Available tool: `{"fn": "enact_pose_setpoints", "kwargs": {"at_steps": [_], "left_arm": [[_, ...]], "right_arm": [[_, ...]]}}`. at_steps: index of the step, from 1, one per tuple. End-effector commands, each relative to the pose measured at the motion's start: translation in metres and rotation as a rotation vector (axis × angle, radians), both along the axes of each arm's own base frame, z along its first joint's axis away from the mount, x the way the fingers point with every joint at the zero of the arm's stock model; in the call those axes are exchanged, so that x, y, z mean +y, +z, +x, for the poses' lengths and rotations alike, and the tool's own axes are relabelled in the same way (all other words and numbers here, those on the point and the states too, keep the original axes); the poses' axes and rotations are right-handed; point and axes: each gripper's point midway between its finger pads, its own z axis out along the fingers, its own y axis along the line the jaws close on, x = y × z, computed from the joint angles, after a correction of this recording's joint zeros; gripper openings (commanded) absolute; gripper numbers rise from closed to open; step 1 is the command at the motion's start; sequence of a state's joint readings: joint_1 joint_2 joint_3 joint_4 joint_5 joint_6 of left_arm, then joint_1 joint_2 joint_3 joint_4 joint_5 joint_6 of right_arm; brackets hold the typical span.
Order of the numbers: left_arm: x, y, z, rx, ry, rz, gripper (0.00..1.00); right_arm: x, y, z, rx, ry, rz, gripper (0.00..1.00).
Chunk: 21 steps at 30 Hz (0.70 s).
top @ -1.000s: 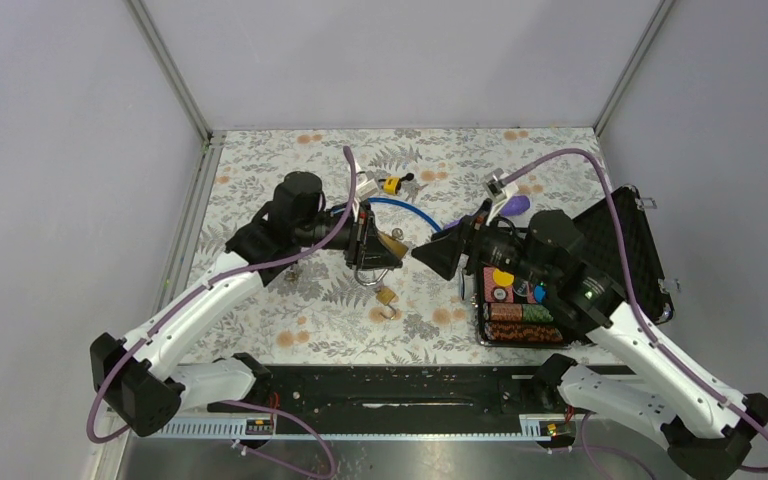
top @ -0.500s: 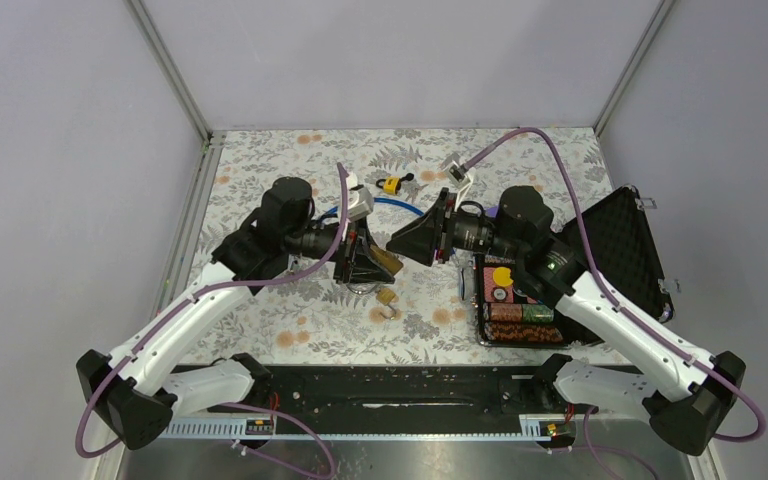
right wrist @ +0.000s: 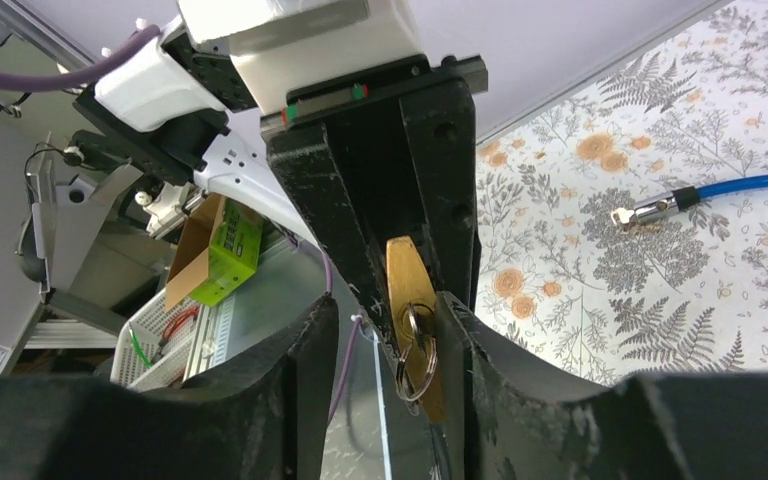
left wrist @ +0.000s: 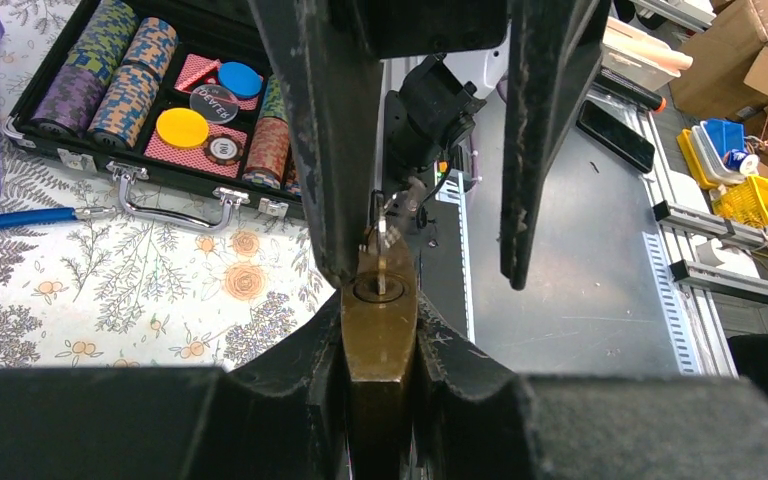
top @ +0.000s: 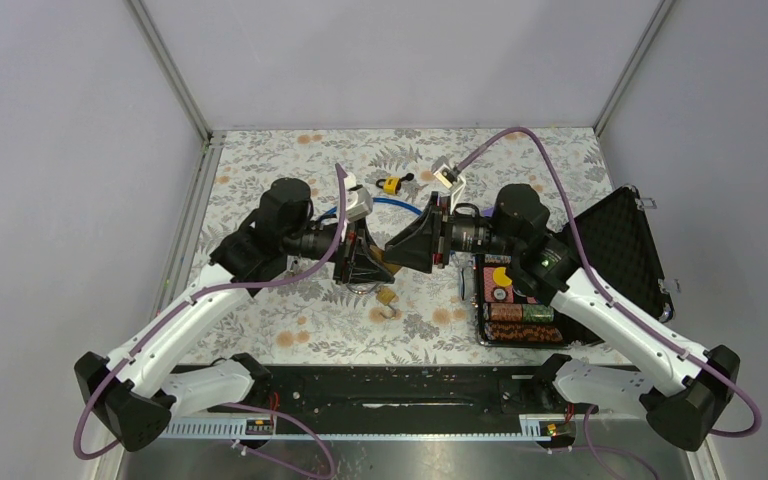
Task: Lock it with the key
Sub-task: Lock the lock.
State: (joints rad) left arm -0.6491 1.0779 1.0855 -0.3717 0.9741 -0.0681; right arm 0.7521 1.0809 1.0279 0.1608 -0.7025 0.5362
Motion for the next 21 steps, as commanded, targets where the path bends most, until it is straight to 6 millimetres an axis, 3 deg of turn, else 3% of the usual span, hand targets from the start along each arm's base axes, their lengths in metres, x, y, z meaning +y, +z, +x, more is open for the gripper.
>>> {"fn": "enact_pose_setpoints", "kwargs": {"at_steps": [1,4,9,15,21], "left_arm": [[0.000,0.036,-0.003,-0.126,-0.007,-0.112,0.00],[0.000,0.035,-0.001,-0.125,0.001,-0.110,0.00],[0.000,0.033,-0.001,-0.123,0.010,-0.106,0.00],[-0.003,0.032,0.001,-0.097,0.009,-0.123,0.00],[-0.008,0.018,0.004,-0.041,0.015,-0.106,0.00]], "right_arm": [[0.002,0.001,-0.004,-0.026,0.042,-0.005,0.48],[0.002,-0.004,-0.002,-0.016,0.037,-0.017,0.36],[-0.001,-0.002,0.003,-0.022,-0.008,-0.011,0.00],[-0.014,0.012,0.020,-0.046,-0.147,0.030,0.00],[-0.045,0.037,0.040,-0.031,-0.236,0.119,0.00]]}}
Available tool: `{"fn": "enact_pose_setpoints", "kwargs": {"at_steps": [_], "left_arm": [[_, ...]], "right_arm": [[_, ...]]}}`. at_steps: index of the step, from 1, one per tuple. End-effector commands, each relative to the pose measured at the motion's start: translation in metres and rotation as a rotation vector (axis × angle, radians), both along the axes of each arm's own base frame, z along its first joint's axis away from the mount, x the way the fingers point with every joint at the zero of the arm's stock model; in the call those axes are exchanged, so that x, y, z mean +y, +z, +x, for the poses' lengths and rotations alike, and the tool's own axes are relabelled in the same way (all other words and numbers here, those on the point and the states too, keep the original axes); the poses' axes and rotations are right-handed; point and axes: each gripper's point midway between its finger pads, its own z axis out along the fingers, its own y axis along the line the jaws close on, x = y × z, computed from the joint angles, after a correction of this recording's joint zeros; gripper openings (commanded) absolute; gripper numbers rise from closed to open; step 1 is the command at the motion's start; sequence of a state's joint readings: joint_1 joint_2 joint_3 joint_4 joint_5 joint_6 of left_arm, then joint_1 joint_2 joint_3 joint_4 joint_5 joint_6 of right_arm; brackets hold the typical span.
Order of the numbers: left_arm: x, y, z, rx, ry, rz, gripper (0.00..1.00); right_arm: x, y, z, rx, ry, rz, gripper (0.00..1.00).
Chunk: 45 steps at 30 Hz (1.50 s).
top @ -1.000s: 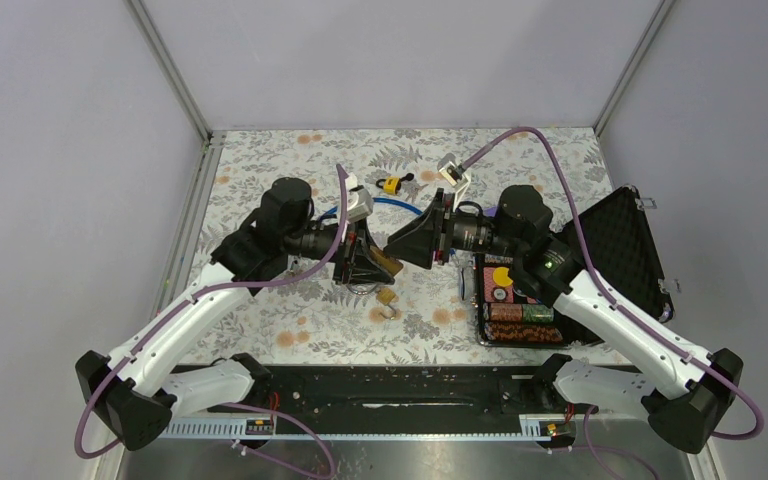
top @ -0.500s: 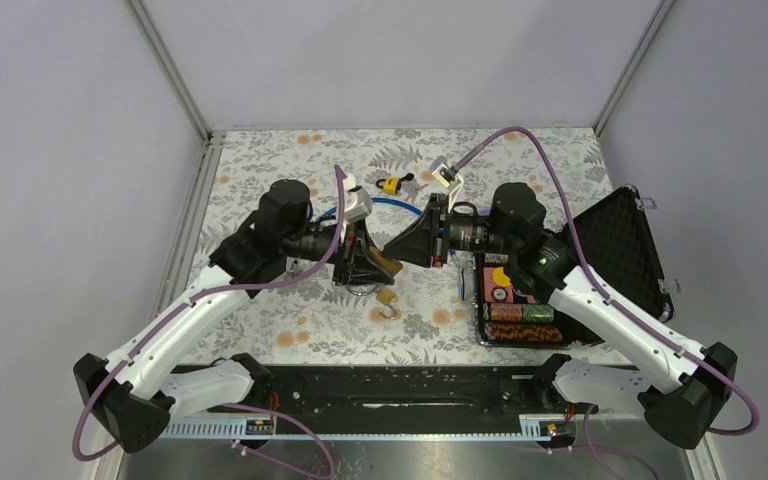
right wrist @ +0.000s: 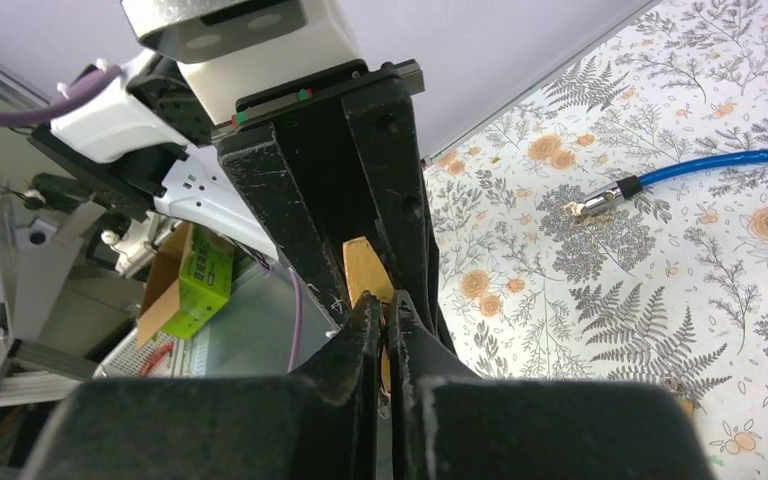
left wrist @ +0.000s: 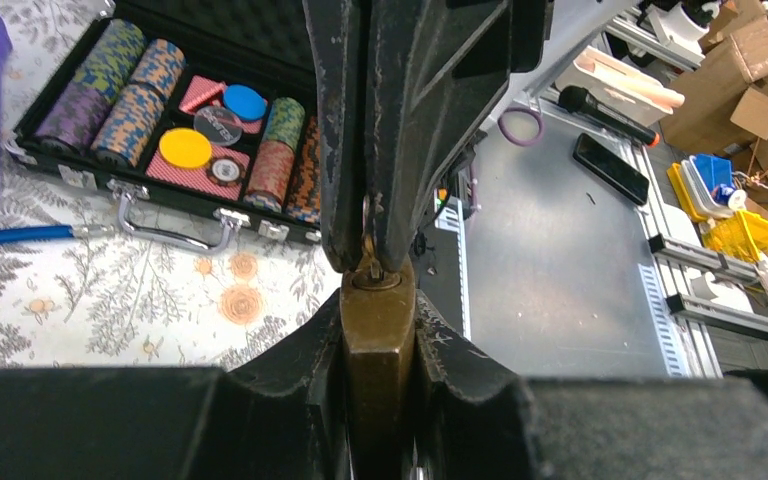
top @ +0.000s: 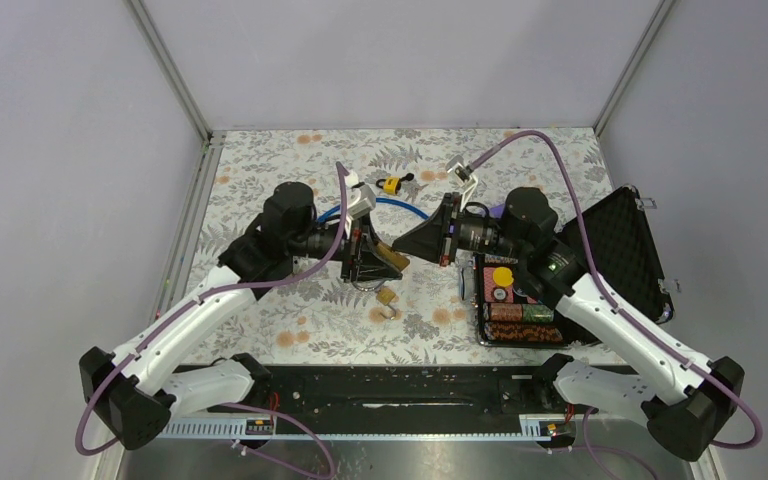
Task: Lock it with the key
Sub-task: Lock the lock, then place the key at the center of the board, then place the lock at the center of the board.
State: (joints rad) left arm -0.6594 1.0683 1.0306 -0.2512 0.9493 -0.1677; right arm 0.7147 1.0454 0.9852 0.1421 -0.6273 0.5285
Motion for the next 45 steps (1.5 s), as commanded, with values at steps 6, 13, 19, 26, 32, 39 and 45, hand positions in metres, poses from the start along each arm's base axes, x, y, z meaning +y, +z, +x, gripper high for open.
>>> {"fn": "enact_pose_setpoints", "kwargs": {"at_steps": [6,13,19,26,32,39,45], "left_arm": [[-0.009,0.014,0.007,-0.066,-0.004,-0.069,0.00],[-0.013,0.009,0.006,-0.042,-0.030,-0.080,0.00],[-0.015,0.006,-0.003,-0.018,-0.106,-0.088,0.00],[-0.012,0.001,-0.010,-0.034,-0.142,-0.086,0.00],[-0.010,-0.002,-0.011,-0.054,-0.148,-0.079,0.00],[-0.021,-0.013,0.024,-0.005,0.020,-0.021,0.00],[-0.024,-0.047,0.098,0.150,0.382,0.039,0.00]], "right_arm": [[-0.051,0.069,0.025,-0.129,-0.166,0.157,0.00],[-0.072,0.058,0.029,-0.381,-0.273,0.076,0.00],[-0.081,0.075,0.012,-0.556,-0.267,0.107,0.00],[-0.080,0.084,0.012,-0.577,-0.255,0.114,0.00],[-0.079,0.093,0.004,-0.547,-0.232,0.145,0.00],[-0.079,0.071,0.024,-0.400,-0.300,0.088,0.00],[-0.083,-0.013,0.071,-0.102,-0.475,-0.089,0.00]]}}
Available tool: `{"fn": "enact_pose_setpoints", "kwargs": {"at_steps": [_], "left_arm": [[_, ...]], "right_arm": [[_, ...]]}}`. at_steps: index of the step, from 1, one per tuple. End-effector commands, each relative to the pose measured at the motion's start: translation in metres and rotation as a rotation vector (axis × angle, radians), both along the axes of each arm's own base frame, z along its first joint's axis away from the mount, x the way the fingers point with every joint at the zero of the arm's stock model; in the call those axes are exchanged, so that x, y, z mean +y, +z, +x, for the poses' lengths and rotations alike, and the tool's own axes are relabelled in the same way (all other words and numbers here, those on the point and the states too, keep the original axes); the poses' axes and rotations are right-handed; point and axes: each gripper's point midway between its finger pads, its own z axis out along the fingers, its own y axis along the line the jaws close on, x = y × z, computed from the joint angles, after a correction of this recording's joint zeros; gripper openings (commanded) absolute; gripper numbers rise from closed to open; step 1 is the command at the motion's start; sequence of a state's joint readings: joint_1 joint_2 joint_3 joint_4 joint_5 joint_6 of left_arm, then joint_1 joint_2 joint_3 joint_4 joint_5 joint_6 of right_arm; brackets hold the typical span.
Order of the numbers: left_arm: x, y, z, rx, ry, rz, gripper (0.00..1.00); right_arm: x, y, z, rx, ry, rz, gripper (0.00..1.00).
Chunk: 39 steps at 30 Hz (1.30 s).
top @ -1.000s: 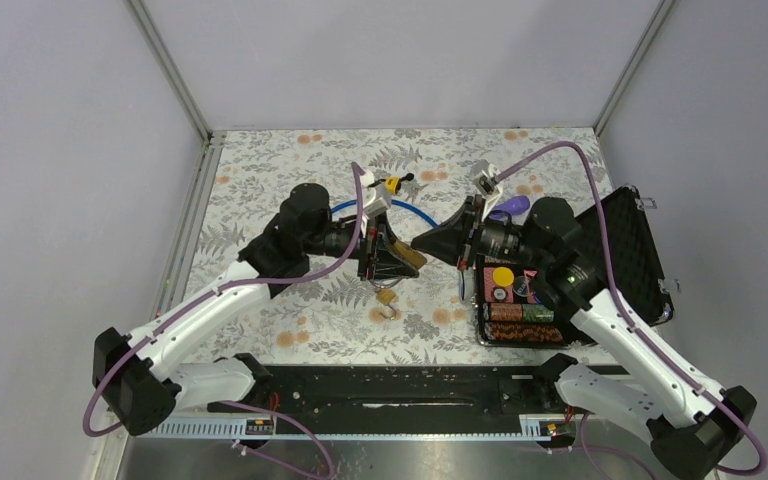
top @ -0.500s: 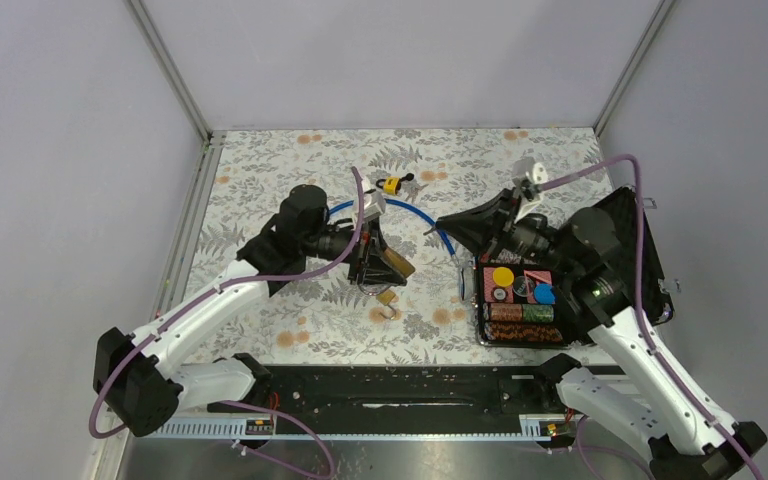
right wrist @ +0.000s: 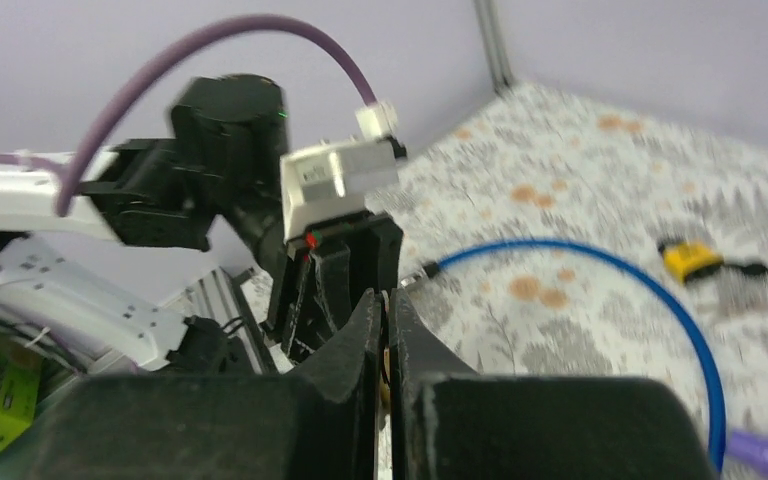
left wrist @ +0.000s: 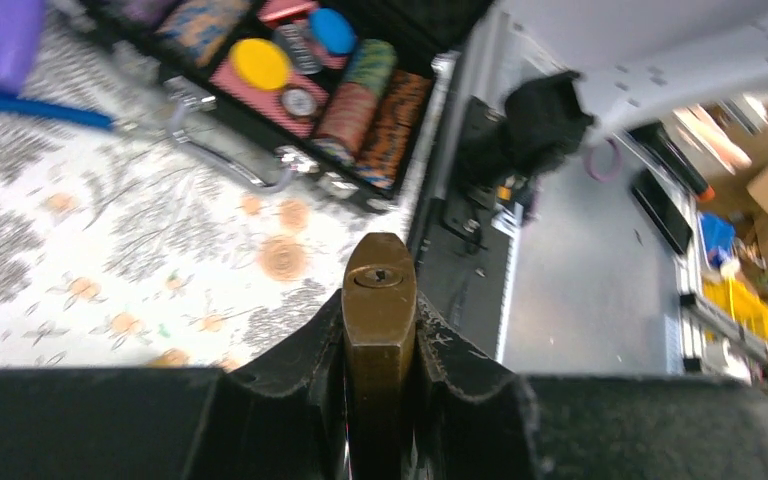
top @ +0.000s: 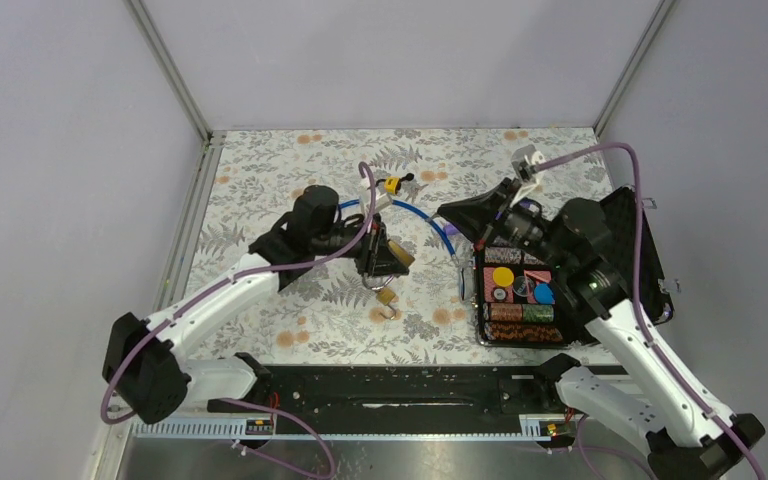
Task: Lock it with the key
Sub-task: Place the lock at the center of the board.
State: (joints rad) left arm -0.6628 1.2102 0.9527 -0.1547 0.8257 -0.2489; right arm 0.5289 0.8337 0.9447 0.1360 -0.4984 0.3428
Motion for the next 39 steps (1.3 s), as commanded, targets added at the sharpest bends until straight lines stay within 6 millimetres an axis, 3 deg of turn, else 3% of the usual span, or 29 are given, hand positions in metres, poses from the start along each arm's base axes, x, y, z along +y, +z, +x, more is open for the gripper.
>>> {"fn": "enact_pose_setpoints", "kwargs": {"at_steps": [1,9,13,20,26,28,33,35,39], "left_arm": [[-0.009,0.007,0.070,0.019,0.305,-0.046,0.00],[-0.012,-0.088,0.144,0.224,0.660,0.107,0.00],[-0.014,-0.113,0.165,0.274,0.753,0.124,0.00],[-0.023,-0.141,0.190,0.326,0.828,0.116,0.05],[-0.025,-0.157,0.205,0.349,0.875,0.101,0.13],[-0.022,-0.161,0.209,0.356,0.895,0.105,0.19],[-0.018,-0.171,0.211,0.374,0.913,0.117,0.44],[-0.014,-0.174,0.211,0.376,0.931,0.126,0.53],[0.003,-0.174,0.216,0.389,0.993,0.139,0.61]], "right_arm": [[-0.009,-0.071,0.042,0.265,-0.199,-0.083,0.00],[-0.004,-0.210,0.094,0.546,-0.356,-0.224,0.00],[0.008,-0.250,0.111,0.658,-0.353,-0.249,0.00],[0.036,-0.292,0.132,0.810,-0.315,-0.190,0.00],[0.043,-0.323,0.141,0.897,-0.337,-0.188,0.00],[0.042,-0.331,0.142,0.908,-0.353,-0.203,0.00],[0.041,-0.354,0.139,0.953,-0.359,-0.240,0.01],[0.041,-0.360,0.137,0.974,-0.359,-0.249,0.06],[0.037,-0.365,0.135,1.001,-0.373,-0.291,0.18]]}}
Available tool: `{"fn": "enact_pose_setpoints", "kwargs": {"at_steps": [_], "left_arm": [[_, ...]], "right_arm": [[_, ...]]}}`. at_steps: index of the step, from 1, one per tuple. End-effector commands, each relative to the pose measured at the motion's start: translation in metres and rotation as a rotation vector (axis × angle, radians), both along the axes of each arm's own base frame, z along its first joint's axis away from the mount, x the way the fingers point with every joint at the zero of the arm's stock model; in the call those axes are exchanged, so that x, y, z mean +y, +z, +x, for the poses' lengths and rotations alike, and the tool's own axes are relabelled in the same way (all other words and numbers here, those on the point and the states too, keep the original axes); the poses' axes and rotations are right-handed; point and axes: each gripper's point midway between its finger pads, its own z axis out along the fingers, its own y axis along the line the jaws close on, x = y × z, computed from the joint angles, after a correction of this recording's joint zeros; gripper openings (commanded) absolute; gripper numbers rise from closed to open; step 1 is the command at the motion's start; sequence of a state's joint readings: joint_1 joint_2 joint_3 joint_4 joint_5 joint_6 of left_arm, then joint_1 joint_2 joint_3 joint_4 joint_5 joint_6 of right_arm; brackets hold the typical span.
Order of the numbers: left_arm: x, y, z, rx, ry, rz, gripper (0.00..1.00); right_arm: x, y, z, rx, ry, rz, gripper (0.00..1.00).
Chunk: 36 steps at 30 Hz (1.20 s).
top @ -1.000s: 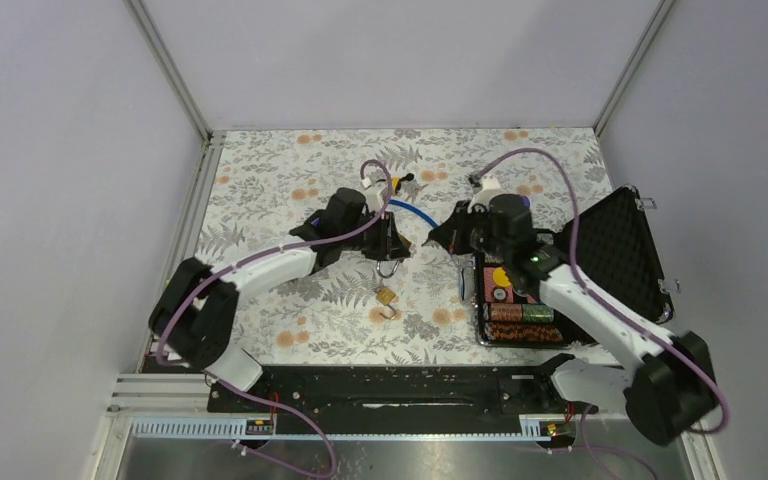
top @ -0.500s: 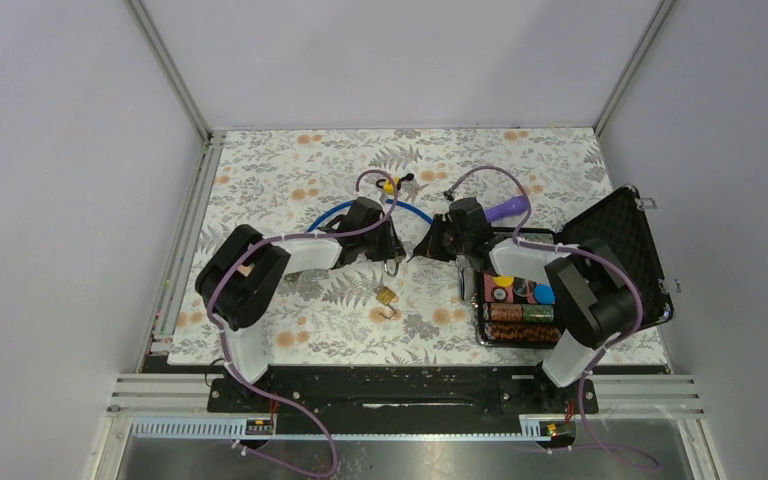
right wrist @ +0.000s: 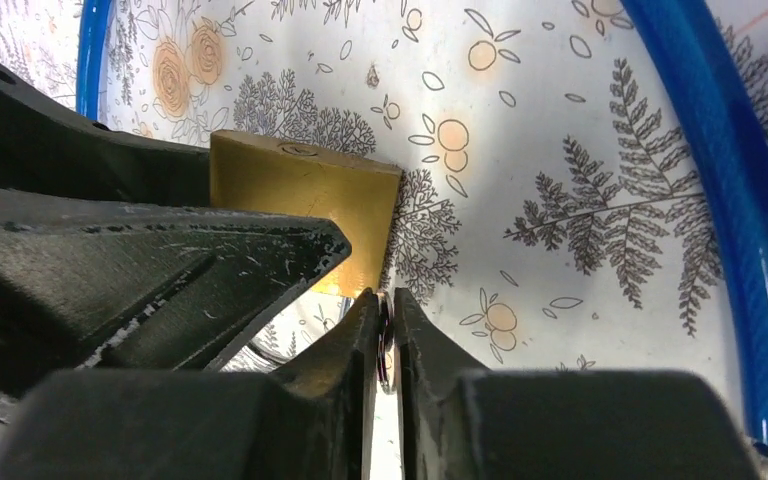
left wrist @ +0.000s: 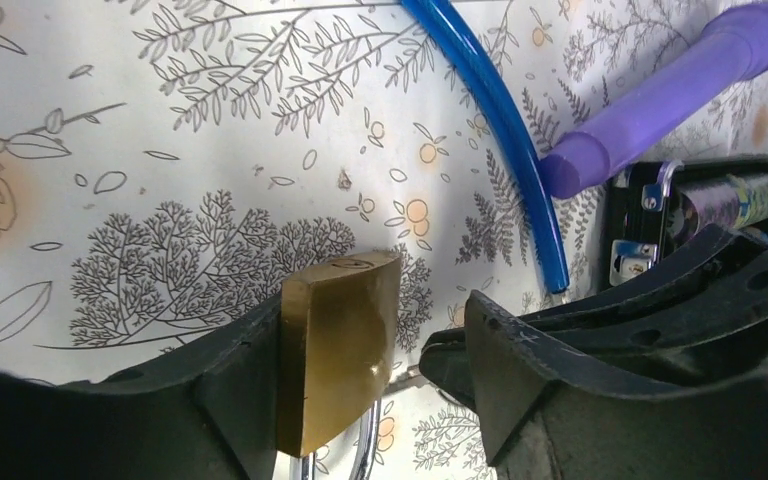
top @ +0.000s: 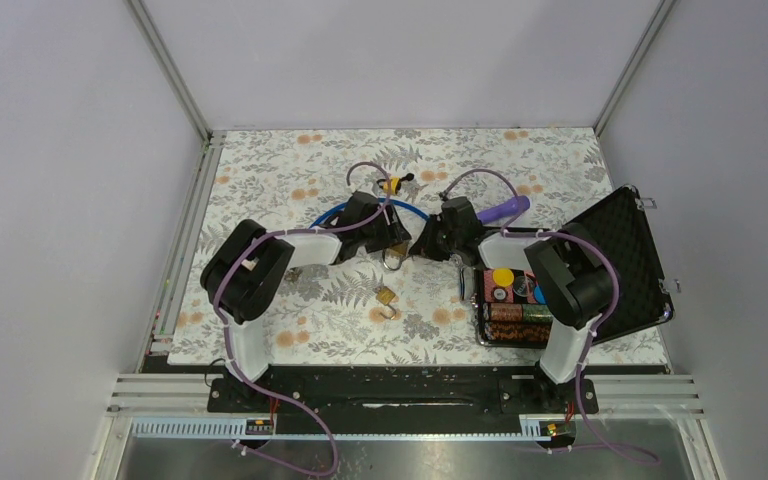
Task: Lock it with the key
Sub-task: Place the lock at the center of the board, then pick up the lock from the center of the board.
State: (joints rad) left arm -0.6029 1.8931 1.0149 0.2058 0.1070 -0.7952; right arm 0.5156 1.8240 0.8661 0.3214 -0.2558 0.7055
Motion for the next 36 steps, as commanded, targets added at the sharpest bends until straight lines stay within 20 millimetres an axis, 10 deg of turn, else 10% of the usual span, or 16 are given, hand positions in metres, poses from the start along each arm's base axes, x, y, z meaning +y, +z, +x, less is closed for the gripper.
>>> {"fn": "enact_pose_setpoints", "kwargs": {"at_steps": [1,8,15,26,36], "left_arm": [[0.009,0.033,0.028,-0.084,0.100,-0.036,0.62],[0.057,0.055,0.036,-0.099,0.237,0.050,0.70],[0.109,0.083,0.026,-0.142,0.359,0.154,0.81],[0.147,0.136,-0.021,-0.256,0.371,0.168,0.99],[0.165,0.182,-0.047,-0.367,0.388,0.111,0.99]], "right_arm": [[-0.004,0.002,0.009,0.002,-0.016,-0.045,0.23],[-0.036,0.025,0.012,-0.053,-0.025,-0.238,0.65],[-0.055,0.053,-0.009,-0.113,0.022,-0.332,0.77],[0.013,0.028,-0.097,-0.175,0.457,-0.551,0.82],[0.049,0.000,-0.108,-0.207,0.665,-0.654,0.78]]}}
